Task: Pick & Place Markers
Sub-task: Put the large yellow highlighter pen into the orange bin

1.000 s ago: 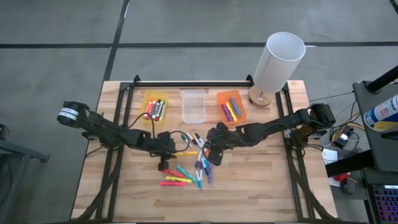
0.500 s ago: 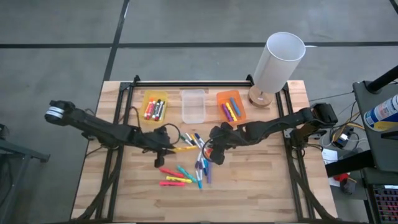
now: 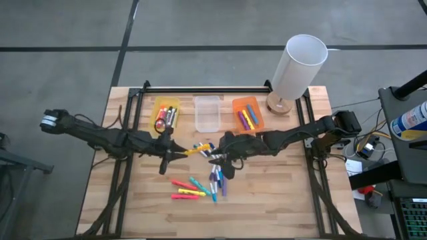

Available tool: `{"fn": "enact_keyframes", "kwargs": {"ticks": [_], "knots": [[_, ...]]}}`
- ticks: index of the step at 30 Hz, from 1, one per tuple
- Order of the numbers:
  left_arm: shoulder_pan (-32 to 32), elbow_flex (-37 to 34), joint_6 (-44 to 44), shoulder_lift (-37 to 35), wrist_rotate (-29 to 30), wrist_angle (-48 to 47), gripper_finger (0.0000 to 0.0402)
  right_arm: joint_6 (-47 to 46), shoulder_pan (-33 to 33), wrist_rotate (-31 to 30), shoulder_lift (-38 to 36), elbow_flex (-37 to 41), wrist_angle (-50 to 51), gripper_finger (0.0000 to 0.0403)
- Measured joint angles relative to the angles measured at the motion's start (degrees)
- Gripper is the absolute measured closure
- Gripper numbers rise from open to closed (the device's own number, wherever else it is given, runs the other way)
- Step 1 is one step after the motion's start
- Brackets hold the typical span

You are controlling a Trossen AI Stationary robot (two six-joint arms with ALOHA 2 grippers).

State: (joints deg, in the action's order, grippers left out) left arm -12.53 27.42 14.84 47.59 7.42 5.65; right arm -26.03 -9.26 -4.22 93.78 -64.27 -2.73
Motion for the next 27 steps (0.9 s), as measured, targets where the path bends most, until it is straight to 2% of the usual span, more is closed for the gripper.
{"fn": "enact_keyframes", "kwargs": {"ticks": [5,11,15,21,27], "knots": [[0.0,0.1,-0.2,-2.1,0.0,4.7,0.0336,1.6,0.6,-0.2,0.0,0.0,-11.5,0.0194],[0.0,0.1,-0.7,-2.6,0.3,10.4,0.0336,7.2,1.5,-0.3,0.0,-0.1,-23.5,0.0193],[0.1,0.1,-1.9,-2.6,2.5,13.1,0.0336,9.8,2.2,-0.4,0.0,-0.1,-31.2,0.0197],[0.1,0.1,-1.9,-2.5,7.9,16.2,0.0335,9.2,3.8,-0.5,0.0,-0.1,-35.5,0.0197],[0.2,0.1,-1.1,-2.0,10.6,21.8,0.0335,5.2,5.7,-2.2,0.0,-0.2,-35.6,0.0197]]}}
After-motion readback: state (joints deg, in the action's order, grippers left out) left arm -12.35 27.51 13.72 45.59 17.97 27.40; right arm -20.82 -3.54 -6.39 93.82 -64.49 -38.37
